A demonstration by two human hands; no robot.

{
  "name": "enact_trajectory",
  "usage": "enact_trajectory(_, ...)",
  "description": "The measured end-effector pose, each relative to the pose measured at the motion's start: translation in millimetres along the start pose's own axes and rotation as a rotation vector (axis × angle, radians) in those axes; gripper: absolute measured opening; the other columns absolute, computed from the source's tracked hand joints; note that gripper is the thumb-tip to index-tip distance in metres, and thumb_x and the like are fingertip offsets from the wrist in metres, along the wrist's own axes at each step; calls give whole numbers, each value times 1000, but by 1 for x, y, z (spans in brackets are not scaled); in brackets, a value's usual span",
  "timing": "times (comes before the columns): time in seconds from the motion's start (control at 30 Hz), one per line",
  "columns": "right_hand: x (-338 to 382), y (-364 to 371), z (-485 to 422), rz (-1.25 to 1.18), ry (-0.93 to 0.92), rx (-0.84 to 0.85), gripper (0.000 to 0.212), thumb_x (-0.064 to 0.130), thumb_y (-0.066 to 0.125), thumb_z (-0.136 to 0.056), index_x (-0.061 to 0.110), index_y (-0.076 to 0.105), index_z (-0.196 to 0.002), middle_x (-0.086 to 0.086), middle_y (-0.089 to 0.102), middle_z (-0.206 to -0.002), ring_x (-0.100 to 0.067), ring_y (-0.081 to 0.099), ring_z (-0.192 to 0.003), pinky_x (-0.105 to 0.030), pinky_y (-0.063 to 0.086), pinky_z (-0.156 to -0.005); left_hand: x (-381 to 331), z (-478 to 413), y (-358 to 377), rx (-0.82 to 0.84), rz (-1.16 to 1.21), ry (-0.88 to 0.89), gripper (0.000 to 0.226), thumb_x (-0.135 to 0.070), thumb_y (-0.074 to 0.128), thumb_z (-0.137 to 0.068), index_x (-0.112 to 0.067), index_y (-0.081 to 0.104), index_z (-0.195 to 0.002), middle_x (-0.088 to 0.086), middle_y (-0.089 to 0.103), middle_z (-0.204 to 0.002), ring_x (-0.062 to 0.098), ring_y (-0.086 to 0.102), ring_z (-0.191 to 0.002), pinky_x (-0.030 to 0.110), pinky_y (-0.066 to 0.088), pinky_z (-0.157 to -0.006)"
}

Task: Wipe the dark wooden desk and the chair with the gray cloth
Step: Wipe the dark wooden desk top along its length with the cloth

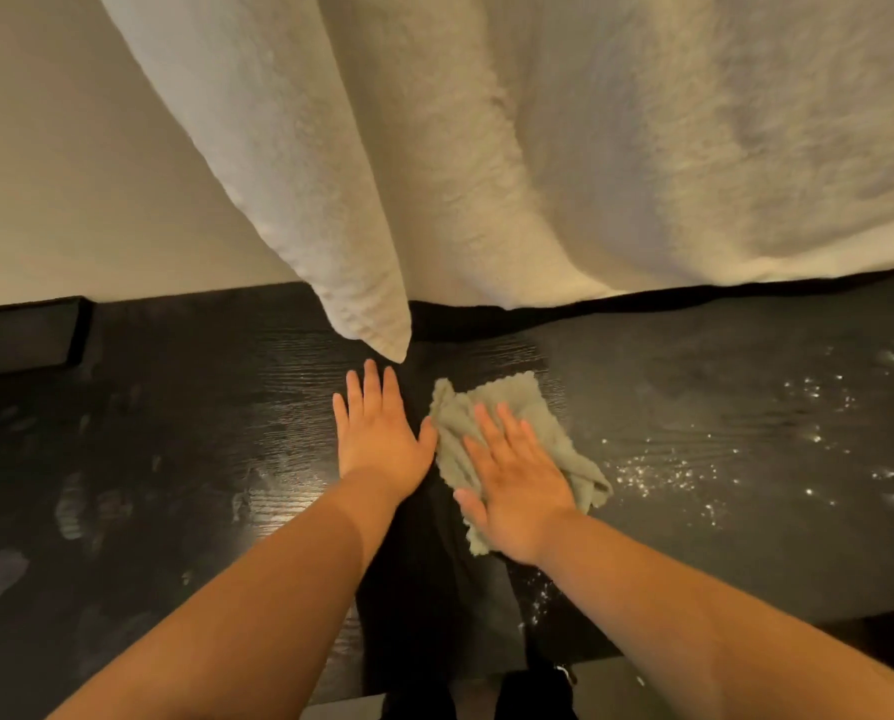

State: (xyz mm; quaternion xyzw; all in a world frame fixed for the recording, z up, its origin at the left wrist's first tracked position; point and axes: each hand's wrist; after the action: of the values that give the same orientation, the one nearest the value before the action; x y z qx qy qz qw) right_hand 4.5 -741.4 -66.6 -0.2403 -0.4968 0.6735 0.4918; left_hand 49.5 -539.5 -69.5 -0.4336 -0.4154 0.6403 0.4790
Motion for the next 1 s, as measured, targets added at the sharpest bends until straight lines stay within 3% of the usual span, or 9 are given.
enact_trajectory(0.13, -49, -17, -12, 74, -163, 50, 86, 76, 14, -100, 25, 4, -169, 2, -29, -171, -20, -39, -152, -42, -21, -125, -12, -7, 9, -41, -74, 25, 91, -60, 22, -96, -8, -1, -167, 14, -1, -176, 32, -6, -162, 54, 2, -131)
enact_trajectory(0.27, -106, -43, -62, 98, 116, -26, 92, 80, 9, -95, 24, 7, -168, -6, -12, -175, -32, -23, -158, -50, -11, -129, -12, -9, 13, -80, -102, 31, 89, -59, 27, -98, -10, 5, -168, 11, 7, -175, 31, -1, -162, 53, 5, -131)
enact_trajectory(0.37, -101, -46, -74, 52, 216, -58, 89, 74, 10, -98, 19, 7, -168, -14, -6, -175, -38, -18, -159, -51, -13, -128, -12, -10, 13, -76, -116, 20, 89, -59, 27, -97, -11, 5, -168, 11, 9, -175, 31, -1, -162, 52, 3, -131)
enact_trajectory(0.5, -72, -34, -50, 65, -83, 12, 83, 71, 11, -101, 22, 1, -168, -9, -28, -170, -31, -34, -154, -50, -16, -127, -12, -8, 12, -66, -110, 27, 88, -61, 25, -97, -16, 1, -169, 10, 6, -176, 31, -3, -162, 52, 3, -131)
enact_trajectory(0.6, -90, -39, -50, 82, -266, 74, 83, 75, 15, -100, 28, 8, -168, 0, -27, -171, -25, -33, -155, -46, -18, -127, -11, -10, 11, -69, -131, 31, 87, -62, 22, -97, -17, 1, -169, 10, 7, -176, 31, 0, -162, 53, 5, -131)
enact_trajectory(0.7, -133, -60, -79, 91, -146, 16, 80, 74, 20, -101, 31, 11, -167, -4, 2, -176, -31, -4, -161, -42, -13, -128, -12, -11, 11, -77, -111, 35, 87, -62, 25, -96, -18, 5, -169, 9, 13, -175, 32, 4, -162, 52, 6, -131)
enact_trajectory(0.8, -155, -73, -103, 87, 125, -70, 79, 72, 16, -101, 27, 18, -166, -11, 30, -169, -35, 22, -155, -49, 9, -128, -13, -11, 11, -84, -80, 23, 87, -62, 29, -97, -20, 6, -169, 8, 12, -175, 31, 3, -162, 51, 4, -132)
enact_trajectory(0.9, -136, -62, -93, 28, 123, -111, 82, 71, 15, -101, 24, 11, -167, -14, 22, -171, -40, 13, -157, -53, 3, -129, -13, -11, 11, -66, -69, 13, 87, -63, 27, -97, -22, 1, -169, 6, 7, -176, 28, -4, -163, 50, 0, -132)
enact_trajectory(1.0, -112, -47, -64, 4, -53, -40, 83, 73, 13, -100, 28, -1, -168, -6, -12, -175, -33, -20, -159, -51, -8, -129, -12, -11, 11, -66, -61, 12, 87, -62, 27, -96, -23, 0, -169, 5, 4, -177, 27, -7, -163, 50, -1, -132)
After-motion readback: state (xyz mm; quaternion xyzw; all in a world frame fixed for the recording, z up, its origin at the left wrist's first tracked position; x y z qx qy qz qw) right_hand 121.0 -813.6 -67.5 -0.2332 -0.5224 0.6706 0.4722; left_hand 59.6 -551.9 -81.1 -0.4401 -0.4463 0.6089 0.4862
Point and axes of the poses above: each hand's wrist, its own z-axis away from the middle knuckle, its own y-axis out of the palm, x = y × z
